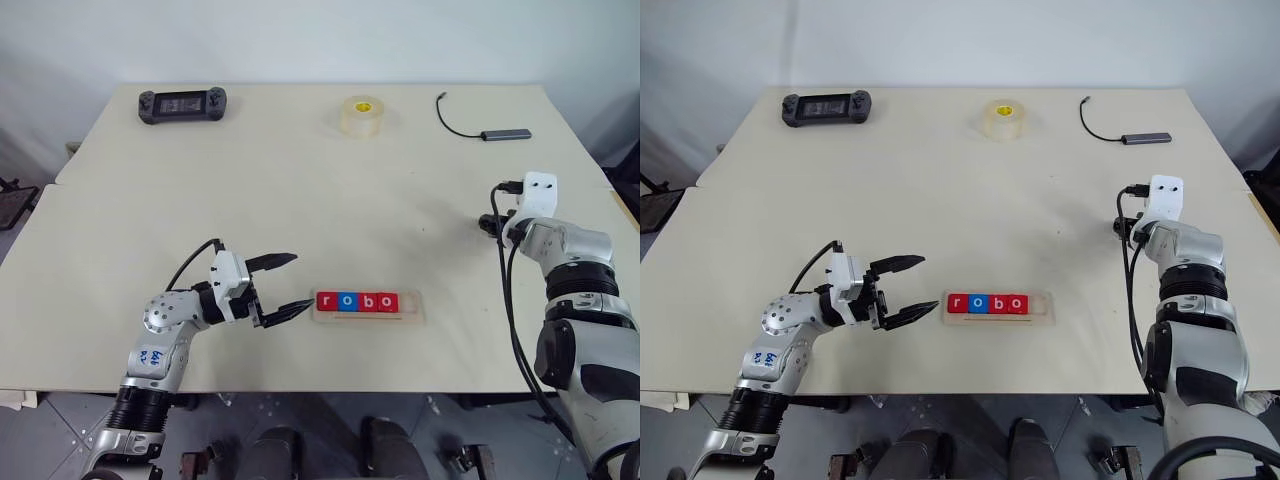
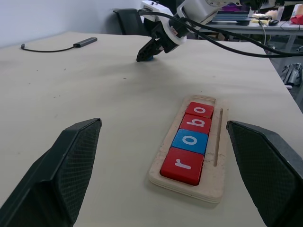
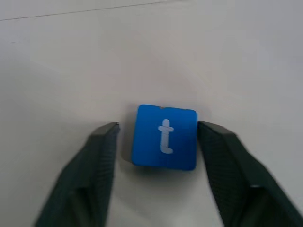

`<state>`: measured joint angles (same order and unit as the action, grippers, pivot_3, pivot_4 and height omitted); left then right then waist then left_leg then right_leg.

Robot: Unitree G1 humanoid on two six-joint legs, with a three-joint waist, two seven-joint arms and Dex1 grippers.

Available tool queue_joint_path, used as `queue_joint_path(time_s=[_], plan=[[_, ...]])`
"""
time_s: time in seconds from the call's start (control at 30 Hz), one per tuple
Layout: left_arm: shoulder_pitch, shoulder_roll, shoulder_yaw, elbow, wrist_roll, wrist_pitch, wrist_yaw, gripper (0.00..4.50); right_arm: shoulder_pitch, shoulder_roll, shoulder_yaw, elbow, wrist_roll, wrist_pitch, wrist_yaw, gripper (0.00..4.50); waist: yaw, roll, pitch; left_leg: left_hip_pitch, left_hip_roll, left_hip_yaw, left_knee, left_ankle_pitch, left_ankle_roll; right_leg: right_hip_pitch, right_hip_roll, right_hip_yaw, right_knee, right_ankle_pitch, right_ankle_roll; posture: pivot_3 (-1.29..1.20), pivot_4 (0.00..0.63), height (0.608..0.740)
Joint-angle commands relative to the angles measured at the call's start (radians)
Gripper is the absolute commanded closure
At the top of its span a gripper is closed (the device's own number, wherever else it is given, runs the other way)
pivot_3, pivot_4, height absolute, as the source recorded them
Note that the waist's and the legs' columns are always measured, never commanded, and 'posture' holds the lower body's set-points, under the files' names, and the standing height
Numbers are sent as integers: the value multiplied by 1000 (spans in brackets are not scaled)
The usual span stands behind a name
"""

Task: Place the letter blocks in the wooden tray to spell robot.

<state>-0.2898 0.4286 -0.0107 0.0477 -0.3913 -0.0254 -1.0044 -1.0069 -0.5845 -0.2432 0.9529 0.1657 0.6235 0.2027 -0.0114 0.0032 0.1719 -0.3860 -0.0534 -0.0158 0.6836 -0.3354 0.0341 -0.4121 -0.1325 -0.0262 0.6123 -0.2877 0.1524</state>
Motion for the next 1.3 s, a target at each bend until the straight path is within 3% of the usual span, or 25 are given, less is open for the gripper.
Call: queue_joint_path(time_s=[0.03, 0.2, 0.33, 0.57, 0.8, 0.9, 1.03, 1.07, 1.2, 1.3], plan=[[9, 0, 3, -26, 0, -13, 2, 0, 34, -8, -3, -42, -4, 54, -10, 3046, 2, 0, 0, 0, 0, 0, 0, 0, 0, 0, 0, 0, 0, 0, 0, 0, 150, 740], [2, -4, -5, -22, 1, -12, -2, 0, 145, -10, -26, -326, 33, 233, -8, 3039, 8, 0, 0, 0, 0, -1, 0, 0, 0, 0, 0, -1, 0, 0, 0, 0, 150, 740], [-1, -1, -6, -15, -2, -15, -11, 0, 319, 6, -93, -738, 101, 485, -27, 3039, 14, 0, 0, -1, 0, -2, 0, 0, 0, 0, 0, -2, 0, 0, 0, 0, 150, 740], [-1, 7, -9, -23, -20, 0, -45, 0, 626, 147, -203, -1429, 186, 897, -61, 3039, 11, 1, 0, -1, 1, -2, -1, 0, 0, -1, 0, -1, 0, 0, 0, 0, 150, 740], [-35, 14, -15, 18, -16, 7, -91, 0, 806, 263, -169, -1712, 165, 972, -82, 3039, 11, 1, 0, -1, -1, -2, -1, 0, 0, -2, 0, 1, 1, 0, 0, 0, 150, 740], [-47, 8, -16, 29, -12, 6, -97, 0, 813, 275, -150, -1736, 158, 975, -82, 2040, 11, 1, 0, 0, -1, -1, -1, 0, 0, -2, 0, 2, 1, 0, 0, 0, 150, 740], [-48, 3, -15, 31, -10, 2, -95, 0, 797, 136, -134, -1709, 215, 935, 37, 683, 10, 1, 0, 0, -2, -1, -1, 0, 0, -2, 0, 2, 1, 0, 0, 0, 150, 740], [-46, 2, -14, 31, -9, 0, -93, 0, 805, 51, -125, -1678, 235, 892, 103, 382, 10, 1, 0, 0, -2, -1, -1, 0, 1, -2, 0, 2, 1, 0, 0, 0, 150, 740], [-38, 0, -11, 27, -6, -4, -85, 0, 844, -170, -77, -1578, 269, 683, 308, 382, 13, 0, 0, 0, -2, -1, -1, 0, 2, -1, 0, 2, 0, 0, 0, 0, 150, 740], [-33, -1, -9, 22, -5, -4, -78, 0, 914, -340, -17, -1473, 236, 312, 596, 382, 11, 0, 0, 0, -2, -1, -1, 0, 2, -1, 0, 2, -1, 0, 0, 0, 150, 740]])
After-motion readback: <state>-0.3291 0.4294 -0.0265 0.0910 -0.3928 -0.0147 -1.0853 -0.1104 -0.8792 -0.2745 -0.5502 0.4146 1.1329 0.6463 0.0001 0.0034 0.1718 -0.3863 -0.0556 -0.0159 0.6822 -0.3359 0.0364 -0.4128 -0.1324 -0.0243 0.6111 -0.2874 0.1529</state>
